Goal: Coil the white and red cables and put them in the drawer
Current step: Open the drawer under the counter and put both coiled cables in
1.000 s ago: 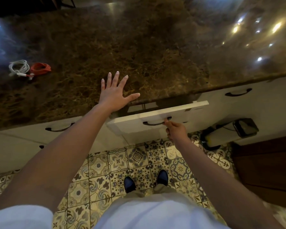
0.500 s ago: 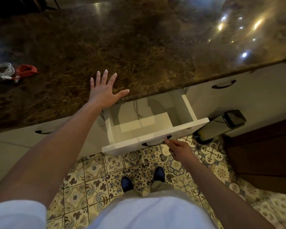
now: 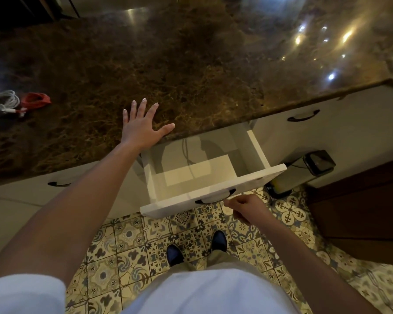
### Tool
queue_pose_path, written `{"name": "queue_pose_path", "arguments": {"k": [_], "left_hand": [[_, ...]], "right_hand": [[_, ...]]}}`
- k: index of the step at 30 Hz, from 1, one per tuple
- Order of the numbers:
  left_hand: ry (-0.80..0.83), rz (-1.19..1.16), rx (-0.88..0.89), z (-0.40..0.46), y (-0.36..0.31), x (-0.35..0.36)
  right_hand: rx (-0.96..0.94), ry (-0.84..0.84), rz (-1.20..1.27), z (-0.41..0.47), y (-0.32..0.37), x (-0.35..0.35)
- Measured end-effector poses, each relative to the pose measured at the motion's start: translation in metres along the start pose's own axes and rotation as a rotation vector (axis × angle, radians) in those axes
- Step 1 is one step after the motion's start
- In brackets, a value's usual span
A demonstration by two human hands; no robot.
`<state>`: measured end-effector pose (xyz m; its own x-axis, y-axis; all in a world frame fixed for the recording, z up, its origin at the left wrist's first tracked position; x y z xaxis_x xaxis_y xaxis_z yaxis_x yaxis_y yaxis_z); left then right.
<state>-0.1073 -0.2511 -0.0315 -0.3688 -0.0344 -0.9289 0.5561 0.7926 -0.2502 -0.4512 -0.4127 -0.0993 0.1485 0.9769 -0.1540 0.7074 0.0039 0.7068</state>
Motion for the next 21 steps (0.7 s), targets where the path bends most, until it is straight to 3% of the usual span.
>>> {"name": "queue_pose_path", "arguments": {"k": [5, 15, 21], "left_hand": [[-0.236, -0.686, -0.01, -0.029, 0.002, -0.018], [-0.391, -0.763, 0.058, -0.105, 0.068, -0.043], [-0.454, -0.777, -0.051, -0.13, 0.132, -0.063]], "right_hand": [[-0.087, 0.042, -0.149, -0.027, 0.039, -0.007], [-0.399, 0.076, -0.125, -0.015, 0.147, 0.046], [-0.51, 0.06, -0.172, 0.015, 0.199, 0.099]]}}
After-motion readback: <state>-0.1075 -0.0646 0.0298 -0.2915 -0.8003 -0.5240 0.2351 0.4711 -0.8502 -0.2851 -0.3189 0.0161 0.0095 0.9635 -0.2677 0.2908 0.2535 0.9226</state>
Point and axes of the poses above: each hand's wrist, its own z-axis towards the middle knuckle, its own x-axis out of the palm, y = z × x, the point moved 3 cm from there along z, towards the middle knuckle, and after that the axes turned 11 degrees about y, right-handed, at the moved point
